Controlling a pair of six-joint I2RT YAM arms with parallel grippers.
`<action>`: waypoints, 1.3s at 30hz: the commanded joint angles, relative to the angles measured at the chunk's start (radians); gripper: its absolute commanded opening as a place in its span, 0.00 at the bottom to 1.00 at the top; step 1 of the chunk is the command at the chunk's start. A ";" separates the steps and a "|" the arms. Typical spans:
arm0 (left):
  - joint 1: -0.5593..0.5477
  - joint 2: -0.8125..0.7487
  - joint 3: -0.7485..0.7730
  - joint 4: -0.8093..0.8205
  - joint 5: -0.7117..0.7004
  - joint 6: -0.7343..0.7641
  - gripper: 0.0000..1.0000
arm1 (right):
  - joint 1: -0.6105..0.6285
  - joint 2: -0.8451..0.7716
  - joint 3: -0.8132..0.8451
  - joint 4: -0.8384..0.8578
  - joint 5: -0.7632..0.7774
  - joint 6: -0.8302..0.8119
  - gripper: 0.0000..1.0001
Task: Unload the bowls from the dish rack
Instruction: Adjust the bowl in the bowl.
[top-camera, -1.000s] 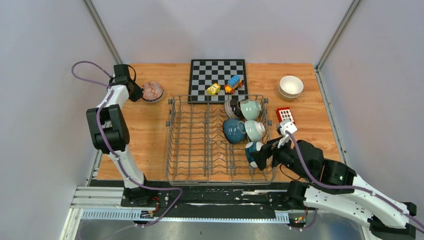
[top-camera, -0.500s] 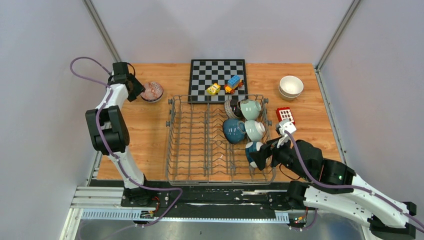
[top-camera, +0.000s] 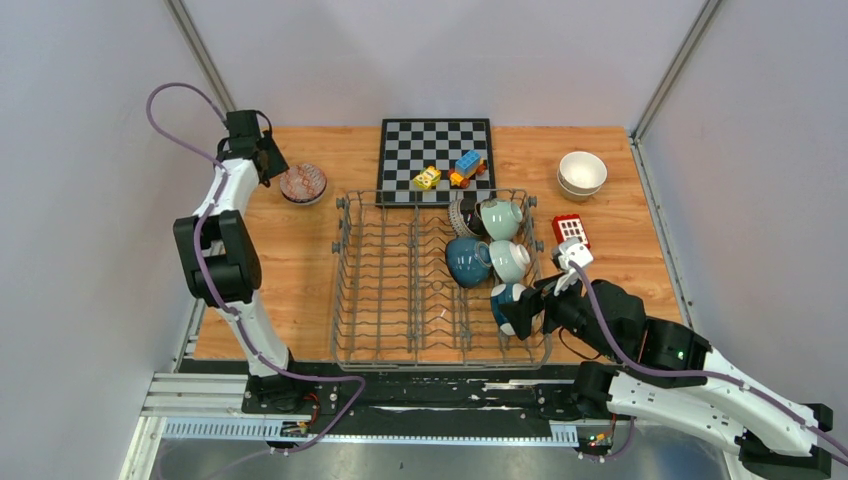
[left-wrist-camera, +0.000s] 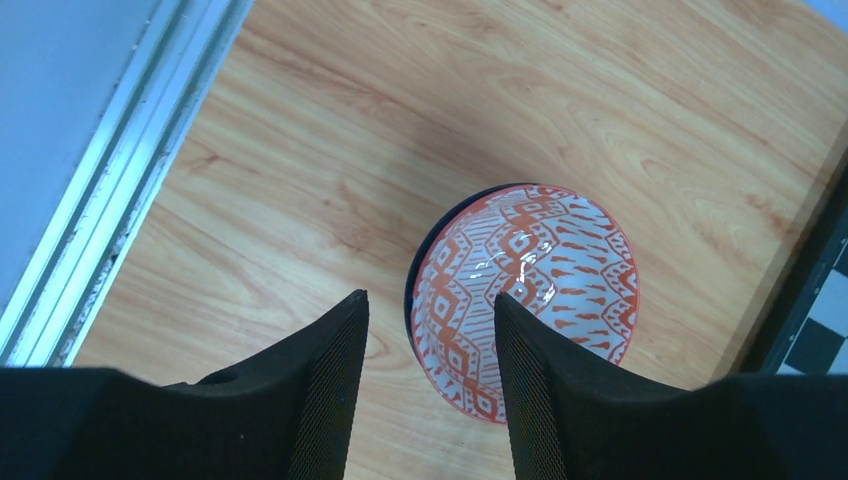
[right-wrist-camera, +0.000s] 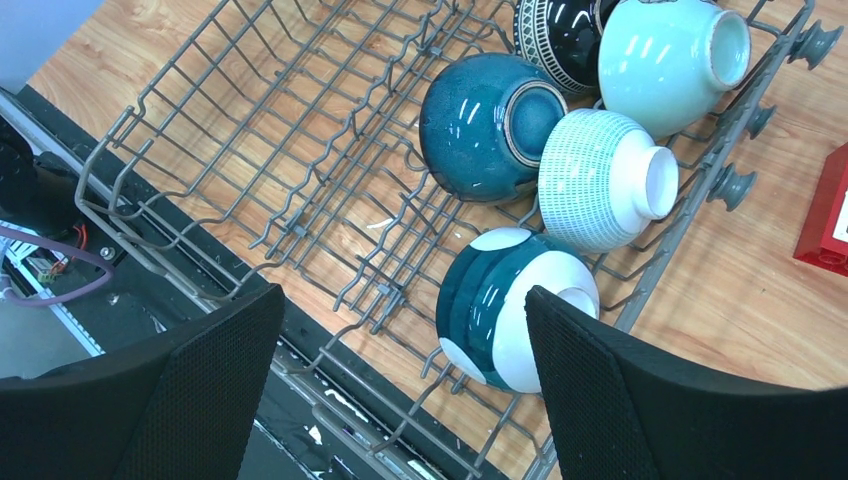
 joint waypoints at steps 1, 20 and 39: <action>-0.011 0.061 0.025 0.029 0.024 0.078 0.52 | -0.009 0.007 0.002 -0.015 0.027 -0.031 0.94; -0.012 0.125 0.032 0.024 0.033 0.065 0.29 | -0.009 0.026 0.002 -0.013 0.034 -0.042 0.94; -0.012 0.136 0.035 0.032 0.083 0.030 0.00 | -0.009 0.042 0.001 -0.003 0.032 -0.044 0.95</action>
